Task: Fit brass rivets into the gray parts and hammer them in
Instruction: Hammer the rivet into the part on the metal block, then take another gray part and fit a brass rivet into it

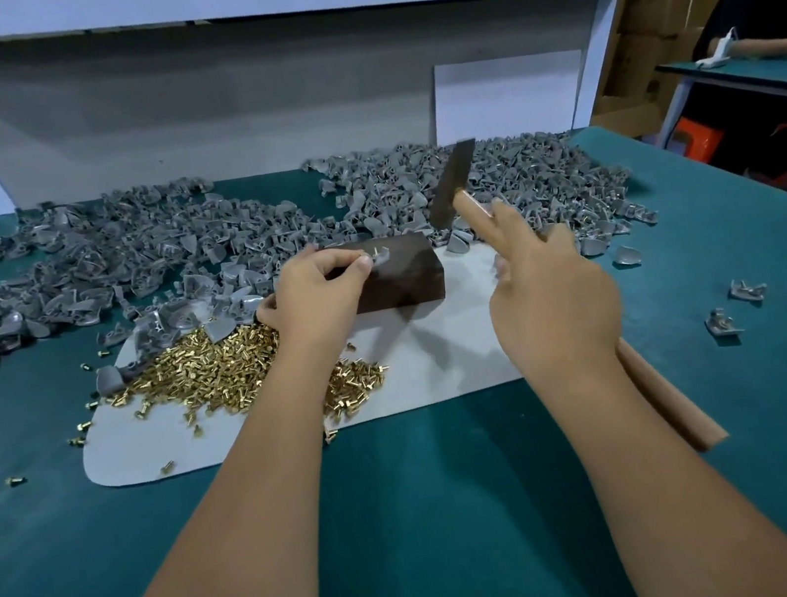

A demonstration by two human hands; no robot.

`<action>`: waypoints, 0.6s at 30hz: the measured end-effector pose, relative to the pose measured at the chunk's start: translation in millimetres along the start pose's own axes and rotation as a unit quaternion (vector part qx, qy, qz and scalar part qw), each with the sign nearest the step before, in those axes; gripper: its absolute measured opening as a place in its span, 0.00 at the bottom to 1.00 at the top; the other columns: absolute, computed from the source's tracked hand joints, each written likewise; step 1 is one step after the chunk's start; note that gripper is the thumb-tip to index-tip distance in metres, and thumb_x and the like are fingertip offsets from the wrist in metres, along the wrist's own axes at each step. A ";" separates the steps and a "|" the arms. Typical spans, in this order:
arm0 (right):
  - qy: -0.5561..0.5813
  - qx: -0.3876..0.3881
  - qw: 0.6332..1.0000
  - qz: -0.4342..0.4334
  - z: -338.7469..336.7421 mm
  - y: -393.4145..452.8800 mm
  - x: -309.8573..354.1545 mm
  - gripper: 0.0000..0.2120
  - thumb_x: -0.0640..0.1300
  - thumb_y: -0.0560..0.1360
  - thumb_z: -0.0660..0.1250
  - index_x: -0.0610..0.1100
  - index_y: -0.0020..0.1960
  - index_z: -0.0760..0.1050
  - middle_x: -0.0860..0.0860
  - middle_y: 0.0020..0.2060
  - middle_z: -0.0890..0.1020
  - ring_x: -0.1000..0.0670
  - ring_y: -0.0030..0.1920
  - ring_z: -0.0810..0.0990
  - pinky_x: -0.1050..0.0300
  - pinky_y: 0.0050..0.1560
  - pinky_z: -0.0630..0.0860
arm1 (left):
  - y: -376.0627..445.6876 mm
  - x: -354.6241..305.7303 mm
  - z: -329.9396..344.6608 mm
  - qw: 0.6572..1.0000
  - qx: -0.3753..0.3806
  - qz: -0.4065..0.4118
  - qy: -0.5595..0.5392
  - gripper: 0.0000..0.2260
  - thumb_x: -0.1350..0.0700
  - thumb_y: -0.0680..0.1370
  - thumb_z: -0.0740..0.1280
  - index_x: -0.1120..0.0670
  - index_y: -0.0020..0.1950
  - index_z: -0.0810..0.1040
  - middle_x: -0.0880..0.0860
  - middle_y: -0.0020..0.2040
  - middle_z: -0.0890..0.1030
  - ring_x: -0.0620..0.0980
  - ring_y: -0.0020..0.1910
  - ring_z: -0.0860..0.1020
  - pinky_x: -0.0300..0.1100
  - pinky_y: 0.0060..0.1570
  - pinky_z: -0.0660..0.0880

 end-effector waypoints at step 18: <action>-0.032 0.055 0.998 0.013 18.5 2.1 -12.5 0.10 0.40 0.73 0.62 0.46 0.53 0.70 0.48 0.39 0.78 0.42 0.39 0.71 0.58 0.29 0.55 | -4.7 -5.1 -6.1 0.998 0.015 0.007 -0.062 0.08 0.51 0.76 0.71 0.38 0.40 0.84 0.51 0.75 0.68 0.48 0.75 0.62 0.60 0.75 0.53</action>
Point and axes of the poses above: each hand's wrist, its own y-axis towards the middle knuckle, its own z-axis out of the palm, x = y × z, the point moved 5 cm from there along y, towards the middle knuckle
